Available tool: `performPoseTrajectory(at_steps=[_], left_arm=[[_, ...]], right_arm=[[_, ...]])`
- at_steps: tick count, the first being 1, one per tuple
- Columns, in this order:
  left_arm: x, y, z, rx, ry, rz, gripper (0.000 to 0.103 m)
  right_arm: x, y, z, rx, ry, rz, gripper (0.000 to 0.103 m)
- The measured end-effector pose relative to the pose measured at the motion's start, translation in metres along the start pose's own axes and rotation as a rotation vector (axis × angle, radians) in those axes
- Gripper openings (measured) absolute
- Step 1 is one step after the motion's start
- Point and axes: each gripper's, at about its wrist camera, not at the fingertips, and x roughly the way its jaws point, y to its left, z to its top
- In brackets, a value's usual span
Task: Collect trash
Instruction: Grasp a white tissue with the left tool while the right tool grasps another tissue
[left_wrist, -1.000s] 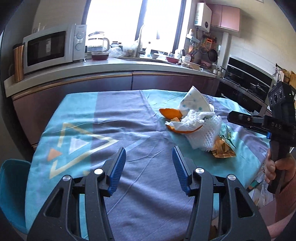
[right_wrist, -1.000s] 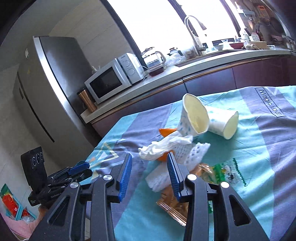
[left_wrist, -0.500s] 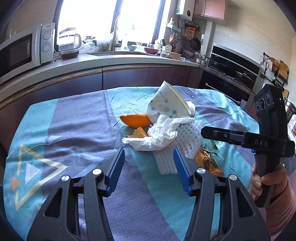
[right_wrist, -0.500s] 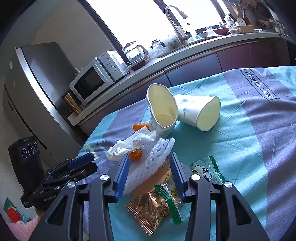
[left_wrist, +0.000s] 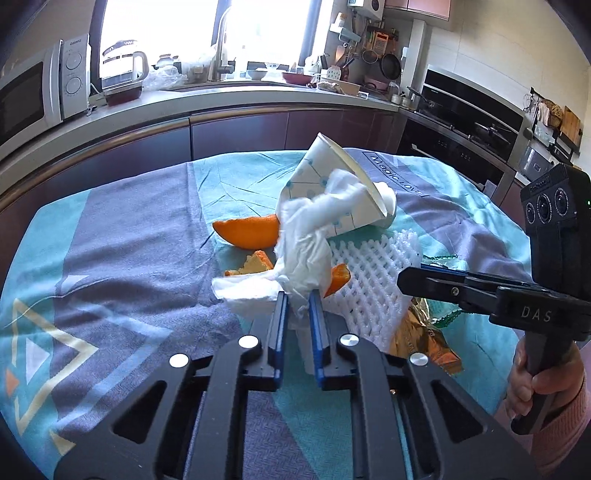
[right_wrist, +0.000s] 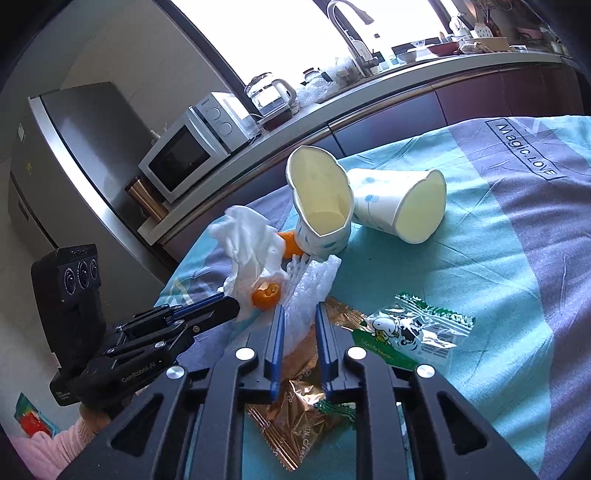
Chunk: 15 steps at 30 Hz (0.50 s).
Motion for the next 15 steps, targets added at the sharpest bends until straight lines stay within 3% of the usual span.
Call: performPoseTrajectory(at_steps=[15], left_arm=[[-0.052,0.027,-0.01,-0.064,-0.086,0.023,0.007]], right_arm=[[-0.035,0.017,0.007,-0.036,-0.09,0.051,0.01]])
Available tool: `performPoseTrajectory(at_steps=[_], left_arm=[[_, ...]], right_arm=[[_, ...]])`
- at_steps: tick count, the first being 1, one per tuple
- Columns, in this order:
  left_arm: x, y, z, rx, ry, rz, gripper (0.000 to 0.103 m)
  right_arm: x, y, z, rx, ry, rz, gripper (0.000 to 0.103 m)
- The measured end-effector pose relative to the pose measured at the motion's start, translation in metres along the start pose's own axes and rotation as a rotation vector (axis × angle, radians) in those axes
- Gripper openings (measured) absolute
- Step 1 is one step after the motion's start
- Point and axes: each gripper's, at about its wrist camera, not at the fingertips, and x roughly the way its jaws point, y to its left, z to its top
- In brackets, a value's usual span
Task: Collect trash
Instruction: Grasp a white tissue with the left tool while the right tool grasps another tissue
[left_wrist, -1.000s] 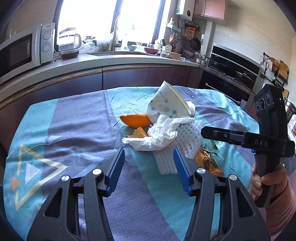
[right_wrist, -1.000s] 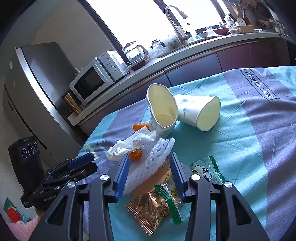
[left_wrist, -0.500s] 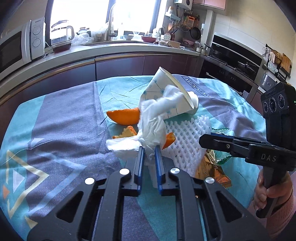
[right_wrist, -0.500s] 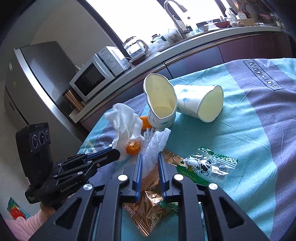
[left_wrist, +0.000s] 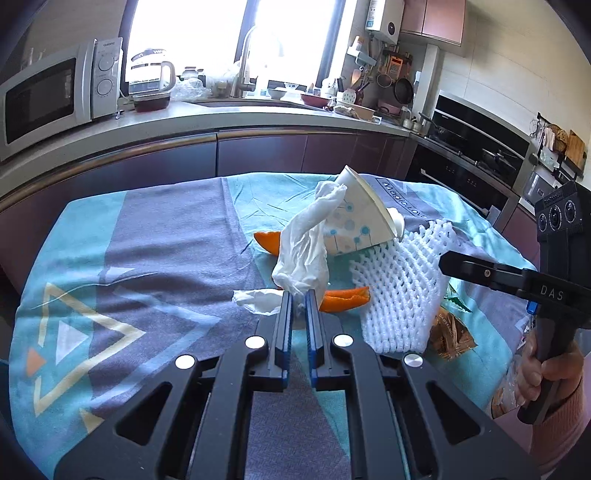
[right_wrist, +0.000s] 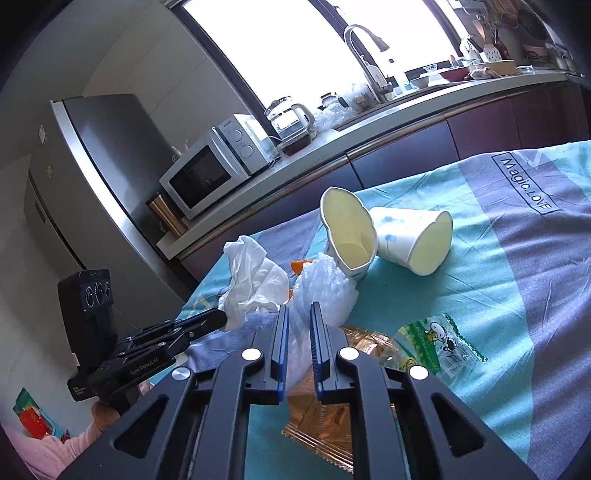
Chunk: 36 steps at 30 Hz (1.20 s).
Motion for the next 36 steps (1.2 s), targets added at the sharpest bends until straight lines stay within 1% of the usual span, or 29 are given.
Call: performPoseTrajectory(at_steps=[9,15,22,28,36], left_arm=[[-0.04,0.022,-0.01,-0.028,-0.044,0.01,0.007],[-0.062,0.038,-0.02,-0.055,-0.059,0.024,0.007],[-0.088,0.058,-0.033,-0.094,-0.075,0.06,0.007],[-0.11,0.072,-0.043,-0.135,-0.098,0.083,0.007],[-0.137,0.085,-0.052,-0.16,-0.127,0.119,0.007]], right_arm=[[-0.013,0.017,0.005,-0.014,-0.038,0.071,0.01],[-0.009,0.034,0.005,-0.036,-0.033,0.116,0.01],[0.005,0.056,0.002,-0.058,-0.008,0.175,0.01],[0.023,0.074,-0.005,-0.071,0.033,0.218,0.01],[0.045,0.099,-0.012,-0.092,0.082,0.277,0.01]])
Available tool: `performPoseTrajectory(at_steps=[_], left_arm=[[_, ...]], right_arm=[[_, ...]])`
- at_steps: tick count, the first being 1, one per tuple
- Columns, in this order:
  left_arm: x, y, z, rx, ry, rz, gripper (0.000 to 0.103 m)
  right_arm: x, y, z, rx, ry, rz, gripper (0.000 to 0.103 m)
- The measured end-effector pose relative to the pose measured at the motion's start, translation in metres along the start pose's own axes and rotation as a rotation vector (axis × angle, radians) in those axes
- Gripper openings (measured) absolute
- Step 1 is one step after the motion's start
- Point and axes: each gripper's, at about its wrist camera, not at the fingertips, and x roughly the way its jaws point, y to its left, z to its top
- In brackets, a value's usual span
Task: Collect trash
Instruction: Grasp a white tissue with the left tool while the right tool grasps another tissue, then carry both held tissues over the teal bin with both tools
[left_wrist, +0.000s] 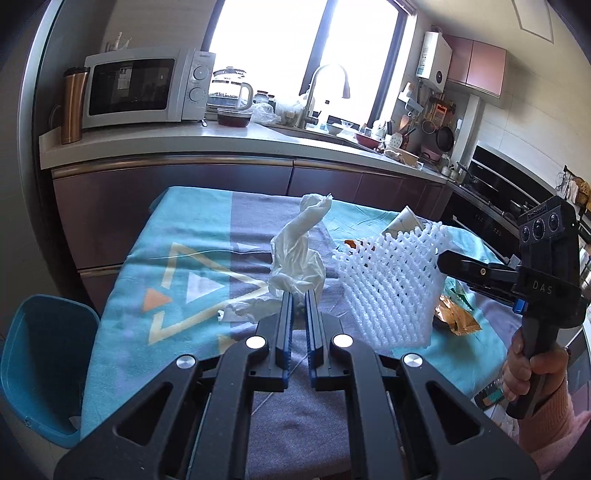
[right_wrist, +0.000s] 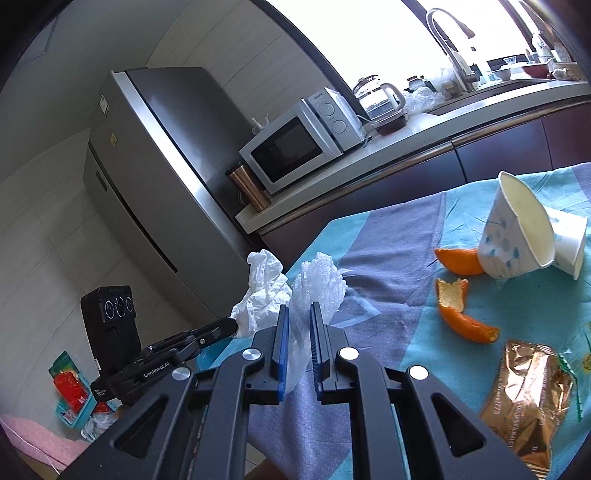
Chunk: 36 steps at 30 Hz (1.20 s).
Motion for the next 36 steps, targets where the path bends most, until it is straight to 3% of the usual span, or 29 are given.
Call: performPoseTrajectory(at_steps=[20,36], left_arm=[[-0.053,0.045,-0.005,-0.062,-0.068,0.124,0.007],[-0.098,0.102,-0.018,-0.145,-0.116,0.277,0.007]], right_arm=[[0.067,0.045,0.002,-0.051,0.115,0.139,0.01],[0.131,0.093,0.007,-0.118,0.209,0.249,0.01]])
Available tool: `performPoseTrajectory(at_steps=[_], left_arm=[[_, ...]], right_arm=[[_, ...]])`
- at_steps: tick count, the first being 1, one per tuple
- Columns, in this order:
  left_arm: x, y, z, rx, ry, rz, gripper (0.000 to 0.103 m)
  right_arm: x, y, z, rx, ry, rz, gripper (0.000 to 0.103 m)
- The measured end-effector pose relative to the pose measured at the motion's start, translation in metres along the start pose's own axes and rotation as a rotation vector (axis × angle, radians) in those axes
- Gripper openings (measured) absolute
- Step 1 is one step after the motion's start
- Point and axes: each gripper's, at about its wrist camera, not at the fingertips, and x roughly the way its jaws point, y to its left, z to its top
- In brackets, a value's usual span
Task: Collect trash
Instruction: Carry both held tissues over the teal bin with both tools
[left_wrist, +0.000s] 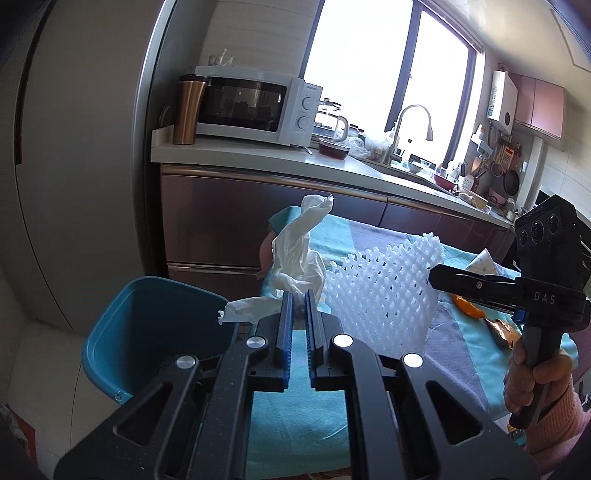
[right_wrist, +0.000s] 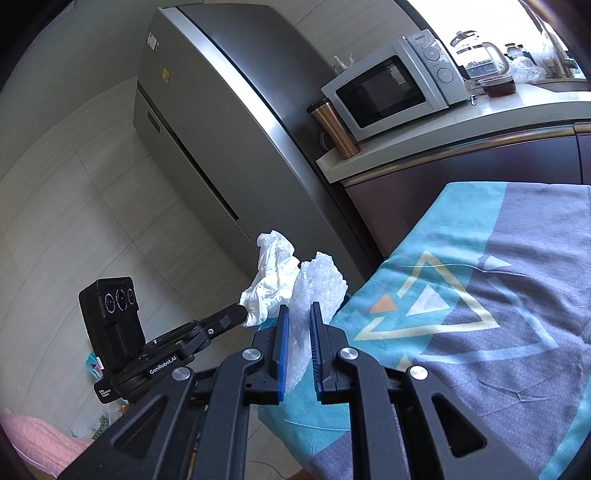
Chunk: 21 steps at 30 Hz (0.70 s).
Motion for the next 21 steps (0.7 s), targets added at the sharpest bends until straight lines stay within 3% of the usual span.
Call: performPoseTrajectory(at_steps=[21], left_arm=[[-0.011,0.085,-0.016,-0.097,0.018,0.18,0.007]], right_arm=[[0.093,0.021,0.006,-0.01,0.147,0.058,0.01]])
